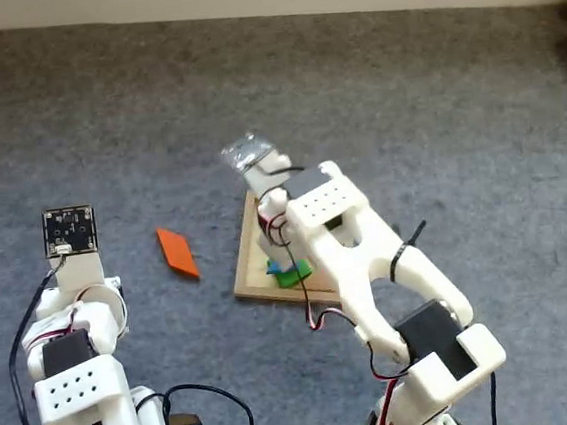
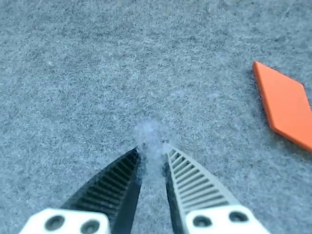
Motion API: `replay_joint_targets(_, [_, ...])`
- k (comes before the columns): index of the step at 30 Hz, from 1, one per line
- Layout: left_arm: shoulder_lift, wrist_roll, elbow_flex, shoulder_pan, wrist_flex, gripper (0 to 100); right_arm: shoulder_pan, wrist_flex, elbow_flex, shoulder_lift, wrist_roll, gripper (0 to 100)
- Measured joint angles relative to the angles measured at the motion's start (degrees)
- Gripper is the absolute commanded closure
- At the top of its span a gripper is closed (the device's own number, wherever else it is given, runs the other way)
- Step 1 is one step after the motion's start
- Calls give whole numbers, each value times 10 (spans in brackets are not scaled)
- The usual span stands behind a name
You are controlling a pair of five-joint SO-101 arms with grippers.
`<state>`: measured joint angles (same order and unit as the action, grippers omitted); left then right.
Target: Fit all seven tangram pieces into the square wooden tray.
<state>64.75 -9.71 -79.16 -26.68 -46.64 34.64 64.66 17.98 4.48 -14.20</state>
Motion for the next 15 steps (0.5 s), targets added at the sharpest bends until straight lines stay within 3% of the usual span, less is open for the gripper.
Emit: replay_joint_targets(15, [0,0,0,0,0,934,6,-32,19,21,-2,993])
